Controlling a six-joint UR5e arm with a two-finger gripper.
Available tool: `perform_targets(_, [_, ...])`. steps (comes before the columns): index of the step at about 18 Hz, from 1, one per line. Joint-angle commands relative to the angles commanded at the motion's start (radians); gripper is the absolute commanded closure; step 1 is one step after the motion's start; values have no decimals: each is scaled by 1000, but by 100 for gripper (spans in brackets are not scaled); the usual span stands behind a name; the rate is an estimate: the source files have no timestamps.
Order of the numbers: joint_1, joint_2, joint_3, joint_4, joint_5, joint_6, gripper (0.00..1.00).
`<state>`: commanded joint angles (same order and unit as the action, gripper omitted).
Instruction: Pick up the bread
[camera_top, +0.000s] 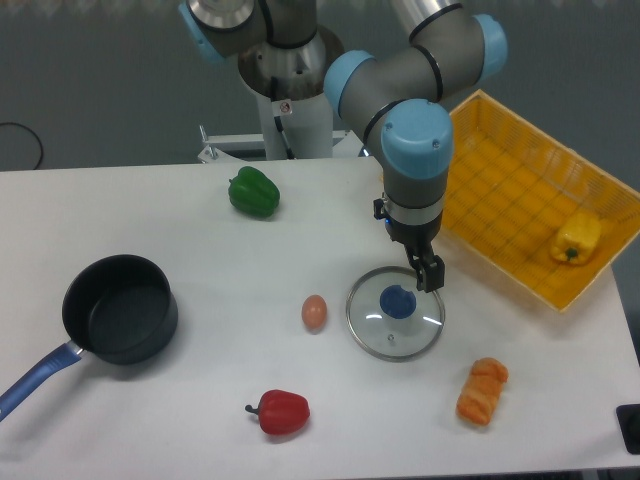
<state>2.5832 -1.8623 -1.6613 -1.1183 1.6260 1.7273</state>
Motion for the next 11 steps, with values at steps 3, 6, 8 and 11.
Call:
perform_targets(3, [0,2,-2,0,0,-6,0])
perform_targets(6, [-6,3,-2,2,2,-8,0])
perform_targets(8, [-6,3,-9,2,-5,-9,0])
perform_targets(11, [-2,11,-24,2,-9,-18,0])
